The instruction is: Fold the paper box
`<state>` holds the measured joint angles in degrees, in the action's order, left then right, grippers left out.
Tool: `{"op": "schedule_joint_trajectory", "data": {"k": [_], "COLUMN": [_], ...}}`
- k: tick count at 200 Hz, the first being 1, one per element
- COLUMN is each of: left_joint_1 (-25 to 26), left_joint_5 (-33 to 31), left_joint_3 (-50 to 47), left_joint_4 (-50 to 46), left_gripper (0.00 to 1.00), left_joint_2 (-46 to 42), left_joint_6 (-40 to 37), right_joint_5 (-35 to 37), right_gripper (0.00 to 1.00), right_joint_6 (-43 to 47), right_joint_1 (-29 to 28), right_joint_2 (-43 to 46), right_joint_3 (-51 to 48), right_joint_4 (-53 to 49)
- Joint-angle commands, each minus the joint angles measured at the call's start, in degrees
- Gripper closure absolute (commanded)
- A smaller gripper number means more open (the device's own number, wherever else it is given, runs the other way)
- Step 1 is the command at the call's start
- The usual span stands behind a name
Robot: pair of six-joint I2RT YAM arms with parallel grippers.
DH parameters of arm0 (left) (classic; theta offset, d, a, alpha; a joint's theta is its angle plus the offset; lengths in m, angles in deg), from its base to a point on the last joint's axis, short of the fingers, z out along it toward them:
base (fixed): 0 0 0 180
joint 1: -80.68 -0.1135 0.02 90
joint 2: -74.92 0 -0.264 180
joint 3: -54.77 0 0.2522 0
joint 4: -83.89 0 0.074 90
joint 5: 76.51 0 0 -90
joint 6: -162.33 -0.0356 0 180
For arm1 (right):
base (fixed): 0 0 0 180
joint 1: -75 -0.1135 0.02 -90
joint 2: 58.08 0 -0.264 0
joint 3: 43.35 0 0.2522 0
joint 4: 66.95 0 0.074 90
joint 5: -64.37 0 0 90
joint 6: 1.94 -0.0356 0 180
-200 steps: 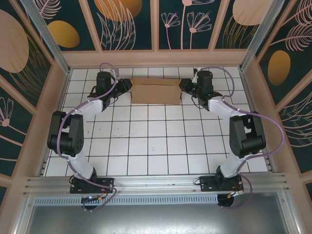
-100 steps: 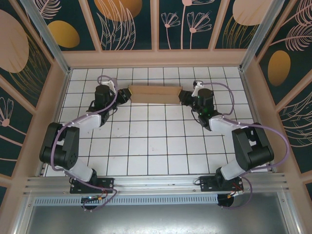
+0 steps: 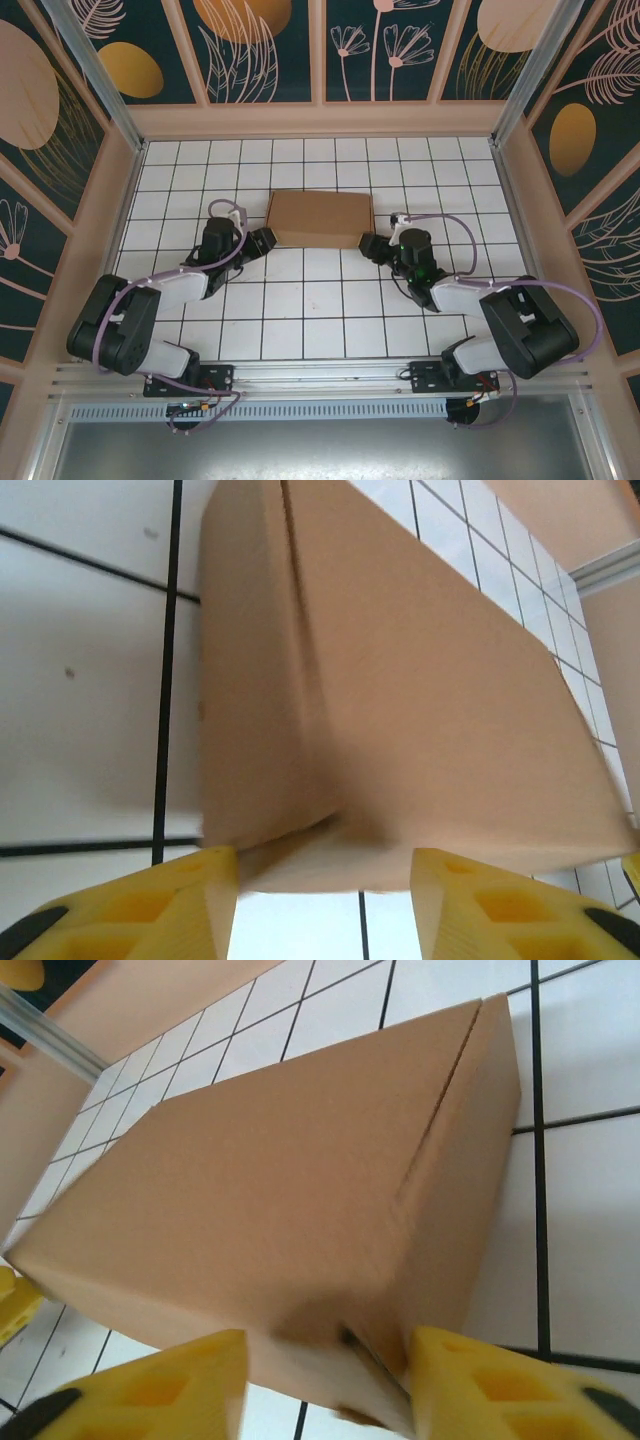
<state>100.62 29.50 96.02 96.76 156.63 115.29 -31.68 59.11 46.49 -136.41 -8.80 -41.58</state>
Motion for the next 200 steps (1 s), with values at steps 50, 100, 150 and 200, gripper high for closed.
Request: {"op": "schedule_joint_trajectory", "data": {"k": [50, 100, 150, 200], "left_joint_1": [-0.1, -1.1, -1.1, -1.9], "left_joint_5": [-2.8, 1.2, 2.9, 2.7], "left_joint_3": [4.1, 9.2, 13.3, 19.0], "left_joint_4": [-6.8, -2.6, -0.5, -3.3], "left_gripper": [0.47, 0.52, 0.62, 0.65], "left_joint_2": [-2.4, 9.8, 18.2, 22.3], "left_joint_6": [-2.3, -1.9, -0.8, -1.6], "right_joint_5": [0.6, -2.0, -5.7, -7.7], "right_gripper": [0.45, 0.53, 0.68, 0.71], "right_joint_6": [-2.7, -4.1, -4.3, -3.6], "right_joint_1": [1.4, 3.0, 5.6, 8.2], "right_joint_2": [1.9, -9.6, -19.4, -24.7], "right_joint_3": [3.9, 13.9, 20.3, 26.6], "right_joint_4": [-6.9, -17.7, -18.6, -20.7]}}
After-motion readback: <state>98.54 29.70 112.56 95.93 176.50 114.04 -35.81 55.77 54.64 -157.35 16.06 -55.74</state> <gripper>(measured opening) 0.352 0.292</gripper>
